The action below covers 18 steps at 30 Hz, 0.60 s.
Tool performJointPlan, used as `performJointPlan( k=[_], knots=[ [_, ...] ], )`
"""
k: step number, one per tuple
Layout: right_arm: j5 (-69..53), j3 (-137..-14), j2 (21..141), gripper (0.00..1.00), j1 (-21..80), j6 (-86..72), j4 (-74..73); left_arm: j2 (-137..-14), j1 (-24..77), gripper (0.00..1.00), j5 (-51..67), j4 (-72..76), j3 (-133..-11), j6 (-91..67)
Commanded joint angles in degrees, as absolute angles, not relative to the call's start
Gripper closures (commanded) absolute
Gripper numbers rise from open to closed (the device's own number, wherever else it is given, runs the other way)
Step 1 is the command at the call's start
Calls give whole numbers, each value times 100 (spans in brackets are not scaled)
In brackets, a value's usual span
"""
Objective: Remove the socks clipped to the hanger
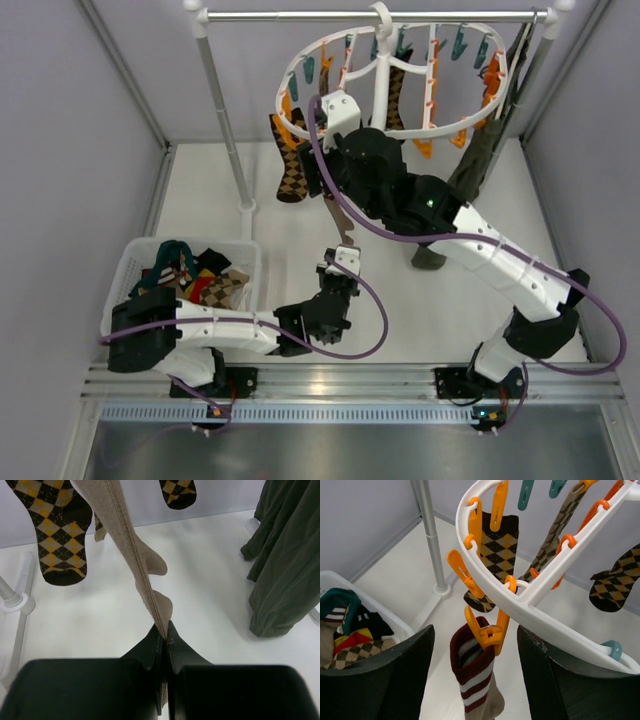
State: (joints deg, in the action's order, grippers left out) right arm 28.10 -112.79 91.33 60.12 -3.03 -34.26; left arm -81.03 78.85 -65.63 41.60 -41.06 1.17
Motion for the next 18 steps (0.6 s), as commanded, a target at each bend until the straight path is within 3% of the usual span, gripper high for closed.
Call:
performJointPlan(
  k=[1, 18],
  knots=[
    [2988, -11285, 9184, 35, 5924, -281, -2786, -7866, 7901, 100, -6583, 4333, -4034, -139],
    [3366, -11145, 9413, 44, 5792, -325, -2241, -7726, 7910, 100, -6425, 4324, -3929, -281]
  ],
)
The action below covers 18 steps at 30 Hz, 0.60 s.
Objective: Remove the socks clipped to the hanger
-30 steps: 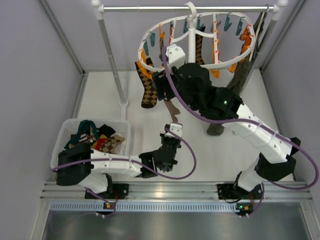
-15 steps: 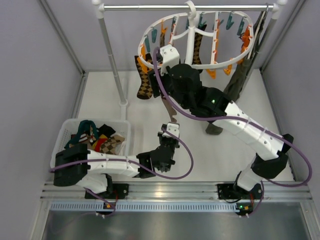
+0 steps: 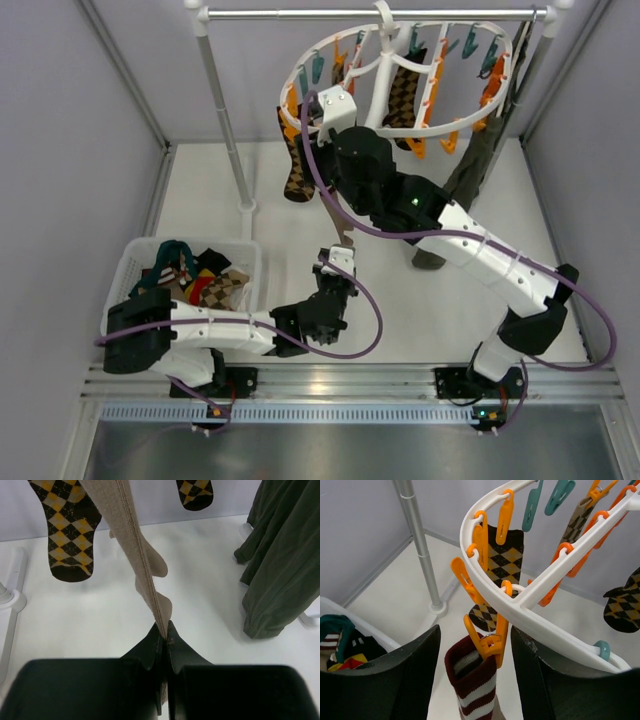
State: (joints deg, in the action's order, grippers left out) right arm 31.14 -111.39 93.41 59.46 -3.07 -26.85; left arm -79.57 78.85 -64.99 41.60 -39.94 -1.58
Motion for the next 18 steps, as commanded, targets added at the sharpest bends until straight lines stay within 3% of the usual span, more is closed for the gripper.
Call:
performJointPlan(
  k=[1, 6, 18],
  knots=[
    [3401, -11127, 9413, 44, 5783, -334, -2233, -7726, 7910, 100, -6416, 4324, -3920, -281],
    [3410, -11022, 9422, 55, 5783, -343, -2110, -7726, 7910, 100, -6390, 4324, -3920, -281],
    [3322, -10907, 9299, 96, 5757, -457, -1925, -7805, 7910, 100, -6451, 4324, -3832, -343]
  ],
)
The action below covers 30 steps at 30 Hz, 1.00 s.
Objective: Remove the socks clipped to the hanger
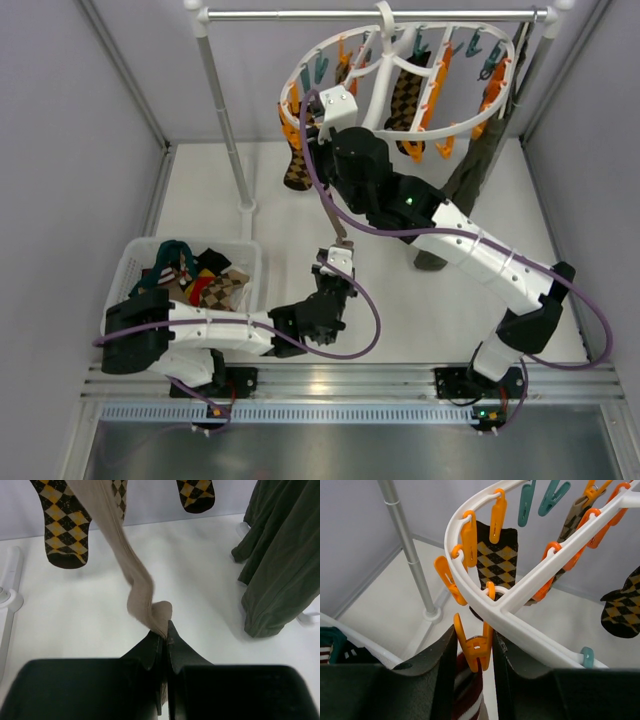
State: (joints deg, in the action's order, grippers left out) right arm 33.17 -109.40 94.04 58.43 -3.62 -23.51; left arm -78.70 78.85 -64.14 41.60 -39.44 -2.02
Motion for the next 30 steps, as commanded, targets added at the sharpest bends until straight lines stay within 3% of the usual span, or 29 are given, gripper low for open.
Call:
performJointPlan(
  k=[1, 10, 11, 14, 17, 19, 20, 24, 30],
  knots=[
    [3305, -10899, 9281, 99, 5766, -474, -1916, -7813, 7910, 100, -6486, 4324, -3806, -360],
    [3147, -10811, 9211, 100, 5739, -580, -1899, -7577, 7875, 100, -6943, 4307, -3367, -484],
    [3051, -10776, 9159, 94, 5731, -580, -1881, -7480, 7866, 100, -6996, 4246, -3340, -440],
    [2726, -10548, 9018, 49, 5739, -615, -1785, -6822, 7727, 100, -7014, 3294, -3374, -771],
    [2462, -10459, 8816, 23, 5739, -755, -1828, -6075, 7175, 100, -6672, 1363, -3620, -1910],
    [2330, -10407, 8649, 14, 5739, -887, -1890, -5732, 6770, 100, -6346, 435, -3744, -2423],
    [2138, -10371, 8579, 2, 5731, -922, -1890, -5417, 6454, 100, -6337, 100, -3796, -2774],
    [1513, -10213, 8210, 1, 5739, -1168, -2003, -4598, 6126, 100, -6730, -1472, -4059, -3154],
    [169, -9976, 7709, 0, 5739, -1327, -2285, -3597, 5749, 100, -7251, -2531, -4499, -3393]
  ],
)
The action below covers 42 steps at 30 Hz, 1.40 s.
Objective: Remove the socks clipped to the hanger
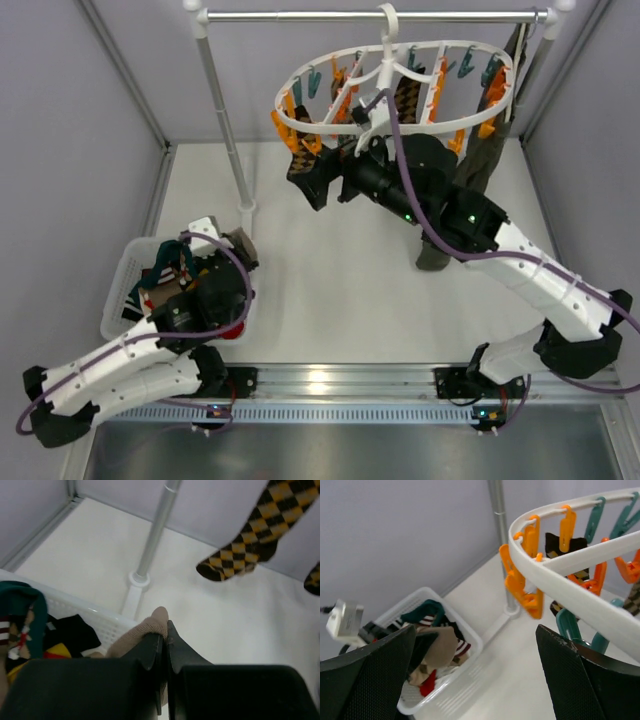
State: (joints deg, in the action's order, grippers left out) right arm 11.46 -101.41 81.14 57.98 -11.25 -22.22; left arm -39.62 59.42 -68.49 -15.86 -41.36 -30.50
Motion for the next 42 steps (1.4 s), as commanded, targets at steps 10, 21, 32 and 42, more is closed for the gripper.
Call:
performJointPlan(
  k=[10, 21, 32, 42],
  knots=[
    [-730, -8263, 6294, 1, 5739, -1538, -1705, -4313, 3896, 100, -6347, -2803, -5273, -3207],
    [-1125, -7709, 5599, 1, 5739, -1415, -1556, -4791, 1688, 100, -4957, -3516, -4633, -4886],
    [-1028, -7313, 5397, 1, 5739, -1354, -1398, -4974, 1380, 100, -5072, -3472, -2787, -7109],
    [-888, -7110, 5203, 1, 5739, -1345, -1415, -4513, 1301, 79, -4772, -3489, -2751, -7181]
  ],
)
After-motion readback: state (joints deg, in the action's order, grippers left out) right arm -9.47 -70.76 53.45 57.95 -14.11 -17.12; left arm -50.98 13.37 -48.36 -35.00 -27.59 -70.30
